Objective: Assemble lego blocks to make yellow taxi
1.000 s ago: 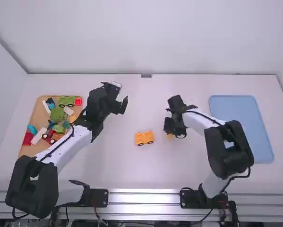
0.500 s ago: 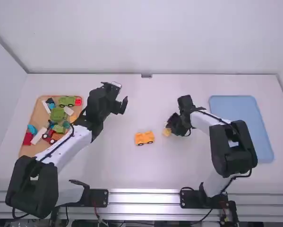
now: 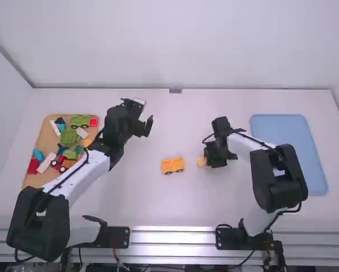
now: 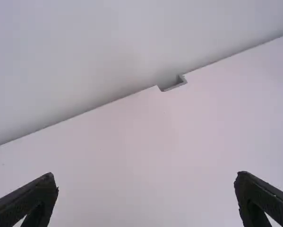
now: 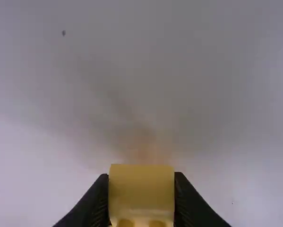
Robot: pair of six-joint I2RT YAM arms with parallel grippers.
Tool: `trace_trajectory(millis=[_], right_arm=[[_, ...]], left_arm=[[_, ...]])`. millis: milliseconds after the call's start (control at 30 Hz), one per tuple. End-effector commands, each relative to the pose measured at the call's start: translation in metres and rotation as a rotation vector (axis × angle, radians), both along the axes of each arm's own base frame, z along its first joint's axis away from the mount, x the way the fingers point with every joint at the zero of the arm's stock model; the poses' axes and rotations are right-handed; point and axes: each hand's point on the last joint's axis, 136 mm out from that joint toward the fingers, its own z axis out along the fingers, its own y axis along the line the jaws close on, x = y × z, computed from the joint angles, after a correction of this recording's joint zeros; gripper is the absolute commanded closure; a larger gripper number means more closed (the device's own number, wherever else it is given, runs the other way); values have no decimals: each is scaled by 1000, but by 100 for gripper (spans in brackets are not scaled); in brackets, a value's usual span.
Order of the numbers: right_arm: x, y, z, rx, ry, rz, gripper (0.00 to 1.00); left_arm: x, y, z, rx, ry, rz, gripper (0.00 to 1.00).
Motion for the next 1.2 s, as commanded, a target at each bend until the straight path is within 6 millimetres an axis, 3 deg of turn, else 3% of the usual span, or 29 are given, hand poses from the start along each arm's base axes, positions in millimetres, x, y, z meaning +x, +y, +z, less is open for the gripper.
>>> trace_trajectory(millis=[0, 333, 500, 667, 733, 767, 900, 1167], right_arm=[[-8, -8, -7, -34, 63, -130, 100], [-19, -7, -8, -54, 131, -242, 100], [-11, 2, -8, -53, 80, -213, 86], [-13, 2, -8, -69, 82, -225, 80], [-12, 2, -8, -69, 80, -220, 70], [-13, 2, -8, -69, 81, -221, 52], [-13, 2, -8, -68, 81, -221, 9], [-9, 4, -5, -60, 71, -214, 1]], left_arm=[[3, 2, 17, -14, -34, 11, 1], [2, 3, 16, -12, -27, 12, 1], [1, 2, 13, -9, -17, 11, 1], [0, 3, 10, -2, -5, 12, 1], [0, 3, 10, -2, -2, 9, 1], [0, 4, 9, -1, -2, 12, 1], [0, 3, 9, -2, -1, 11, 1], [0, 3, 9, -2, -1, 10, 1]])
